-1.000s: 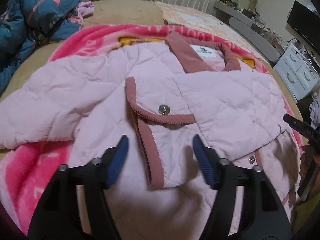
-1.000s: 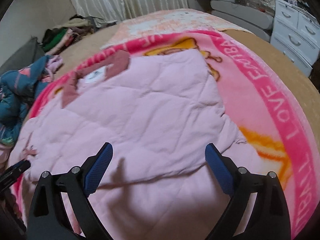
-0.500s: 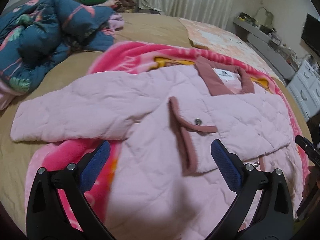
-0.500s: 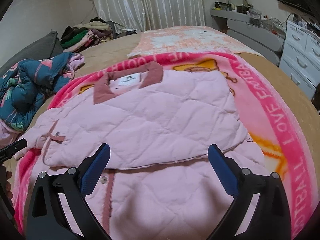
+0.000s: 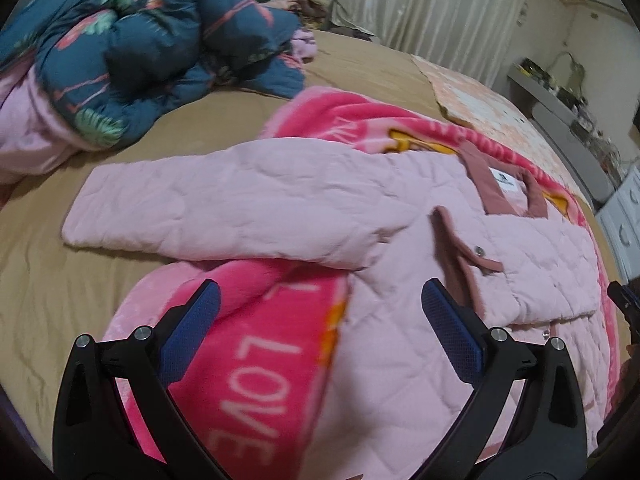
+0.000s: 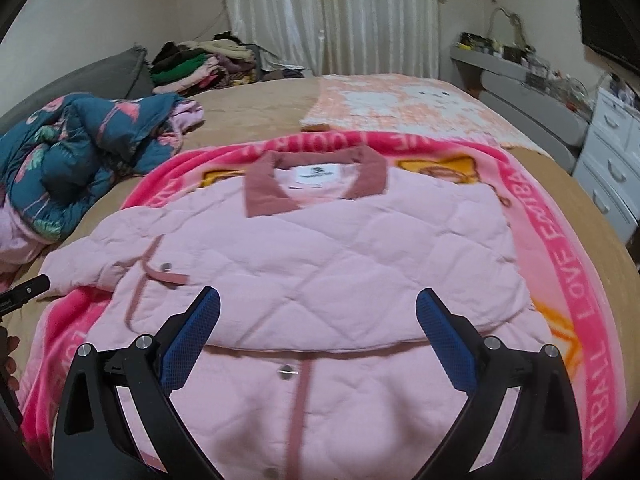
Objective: Fold large clothes
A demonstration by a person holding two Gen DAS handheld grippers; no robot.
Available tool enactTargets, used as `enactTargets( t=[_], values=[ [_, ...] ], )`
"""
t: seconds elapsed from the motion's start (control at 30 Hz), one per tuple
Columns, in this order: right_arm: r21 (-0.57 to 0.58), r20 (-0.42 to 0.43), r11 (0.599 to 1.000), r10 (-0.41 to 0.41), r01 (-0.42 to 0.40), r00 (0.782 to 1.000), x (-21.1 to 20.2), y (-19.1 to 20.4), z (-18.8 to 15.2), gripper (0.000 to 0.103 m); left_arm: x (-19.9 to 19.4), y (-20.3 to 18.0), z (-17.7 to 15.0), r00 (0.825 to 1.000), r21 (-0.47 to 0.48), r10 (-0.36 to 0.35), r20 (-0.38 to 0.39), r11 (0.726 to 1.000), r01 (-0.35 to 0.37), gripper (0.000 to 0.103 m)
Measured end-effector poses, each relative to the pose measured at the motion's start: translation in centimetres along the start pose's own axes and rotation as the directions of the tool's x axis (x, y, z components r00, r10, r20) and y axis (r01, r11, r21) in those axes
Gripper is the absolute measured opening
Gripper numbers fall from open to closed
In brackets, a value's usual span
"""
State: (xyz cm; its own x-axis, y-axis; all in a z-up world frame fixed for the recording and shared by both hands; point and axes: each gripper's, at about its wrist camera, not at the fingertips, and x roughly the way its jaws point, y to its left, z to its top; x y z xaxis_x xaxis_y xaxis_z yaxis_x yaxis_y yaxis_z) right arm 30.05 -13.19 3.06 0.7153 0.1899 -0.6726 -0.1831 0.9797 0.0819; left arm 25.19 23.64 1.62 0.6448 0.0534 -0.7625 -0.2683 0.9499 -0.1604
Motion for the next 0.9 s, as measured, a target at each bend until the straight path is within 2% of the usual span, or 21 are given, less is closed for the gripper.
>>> enactTargets(
  t=[0.27, 0.43, 0.67, 0.9],
  values=[
    [-0.087, 0.024, 0.995, 0.05, -0.048, 0.998, -0.3, 6.0, 1.2, 0.098, 0.1, 4.3, 0.4, 1.0, -0.084, 0.001, 0.008, 0.996, -0.001, 0.094],
    [-0.108, 0.024, 0.991, 0.081, -0.078, 0.996, 0.0, 8.9, 1.7, 0.098, 0.8, 6.8, 0.7, 1.0, -0.122, 0.03, 0.0, 0.992, -0.03, 0.094],
    [-0.138, 0.023, 0.983, 0.122, -0.118, 0.992, 0.8, 12.9, 2.3, 0.098, 1.6, 9.7, 1.1, 1.0, -0.189, 0.027, -0.012, 0.982, -0.028, 0.094],
    [-0.194, 0.01, 0.967, 0.168, -0.163, 0.986, 1.7, 17.4, 2.3, 0.098, 2.3, 12.9, 1.7, 0.997, -0.243, 0.073, -0.02, 0.967, -0.076, 0.094]
  ],
)
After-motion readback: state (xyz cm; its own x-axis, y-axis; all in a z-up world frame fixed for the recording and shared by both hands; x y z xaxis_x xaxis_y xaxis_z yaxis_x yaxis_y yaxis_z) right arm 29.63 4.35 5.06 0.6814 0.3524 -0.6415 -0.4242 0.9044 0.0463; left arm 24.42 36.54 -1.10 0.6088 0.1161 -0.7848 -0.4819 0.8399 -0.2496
